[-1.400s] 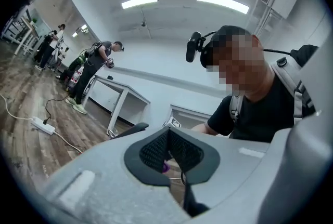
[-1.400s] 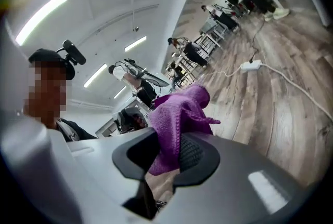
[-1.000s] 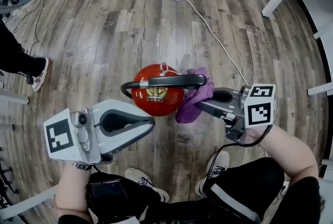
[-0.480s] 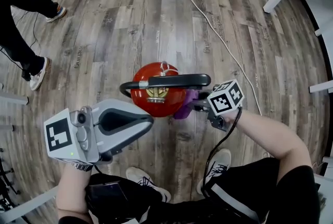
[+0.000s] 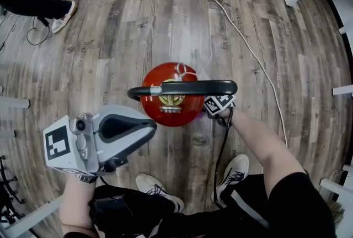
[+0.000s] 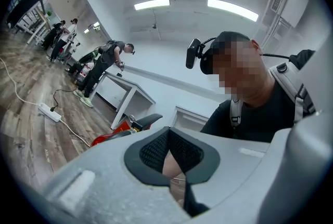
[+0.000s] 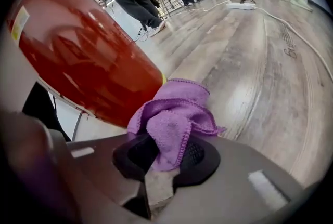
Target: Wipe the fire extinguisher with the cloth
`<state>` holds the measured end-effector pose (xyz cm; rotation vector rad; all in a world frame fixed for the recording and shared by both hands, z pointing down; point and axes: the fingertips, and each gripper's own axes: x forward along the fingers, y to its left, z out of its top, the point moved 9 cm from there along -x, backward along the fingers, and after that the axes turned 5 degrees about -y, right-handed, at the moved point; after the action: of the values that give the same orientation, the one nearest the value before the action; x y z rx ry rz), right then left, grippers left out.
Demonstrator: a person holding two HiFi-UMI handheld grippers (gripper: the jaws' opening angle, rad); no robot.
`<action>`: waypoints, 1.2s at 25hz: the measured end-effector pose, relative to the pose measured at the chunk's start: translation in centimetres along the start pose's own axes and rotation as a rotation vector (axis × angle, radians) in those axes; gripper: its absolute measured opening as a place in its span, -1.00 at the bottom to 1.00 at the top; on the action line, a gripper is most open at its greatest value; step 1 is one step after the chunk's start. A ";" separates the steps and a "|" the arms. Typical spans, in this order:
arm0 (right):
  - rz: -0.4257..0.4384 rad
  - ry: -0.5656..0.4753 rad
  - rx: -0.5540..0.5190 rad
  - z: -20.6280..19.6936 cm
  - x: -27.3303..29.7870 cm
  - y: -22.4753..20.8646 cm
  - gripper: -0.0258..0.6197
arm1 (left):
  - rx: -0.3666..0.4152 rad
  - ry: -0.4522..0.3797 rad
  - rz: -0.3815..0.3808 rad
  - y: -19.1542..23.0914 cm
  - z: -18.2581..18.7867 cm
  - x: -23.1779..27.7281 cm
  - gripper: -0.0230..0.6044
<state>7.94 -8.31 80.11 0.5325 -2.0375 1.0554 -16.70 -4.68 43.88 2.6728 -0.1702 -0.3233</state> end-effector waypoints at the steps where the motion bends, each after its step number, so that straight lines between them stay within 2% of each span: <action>1: 0.001 -0.003 0.006 -0.1 0.0 -0.1 -0.67 | -0.008 -0.003 0.004 0.2 -0.1 -0.2 -0.93; 5: 0.026 -0.009 -0.024 0.3 -1.7 1.1 -0.67 | -0.015 -0.019 0.017 0.7 -0.1 -0.7 -0.93; 8: 0.078 -0.056 -0.041 1.5 -5.6 3.8 -0.67 | -0.014 -0.033 0.012 0.9 0.1 -0.7 -0.93; 13: 0.183 -0.212 -0.068 4.8 -15.6 10.1 -0.67 | -0.003 -0.031 0.006 0.8 0.0 -0.7 -0.93; 16: 0.219 -0.321 -0.157 6.9 -21.9 13.9 -0.67 | 0.000 -0.048 0.004 0.7 0.2 -0.6 -0.93; 18: 0.227 -0.362 -0.179 7.8 -24.4 15.9 -0.67 | 0.000 -0.057 0.002 0.6 0.3 -0.6 -0.93; 22: 0.255 -0.385 -0.118 7.9 -25.6 18.6 -0.67 | 0.017 -0.063 -0.013 0.5 0.6 -0.1 -0.93; 30: 0.344 -0.413 0.190 7.1 -24.2 20.1 -0.67 | 0.002 -0.050 -0.006 0.2 0.3 -0.1 -0.93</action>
<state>6.73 -2.26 48.51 0.5421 -2.4665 1.4492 -16.94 -5.02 43.72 2.6695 -0.1783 -0.3924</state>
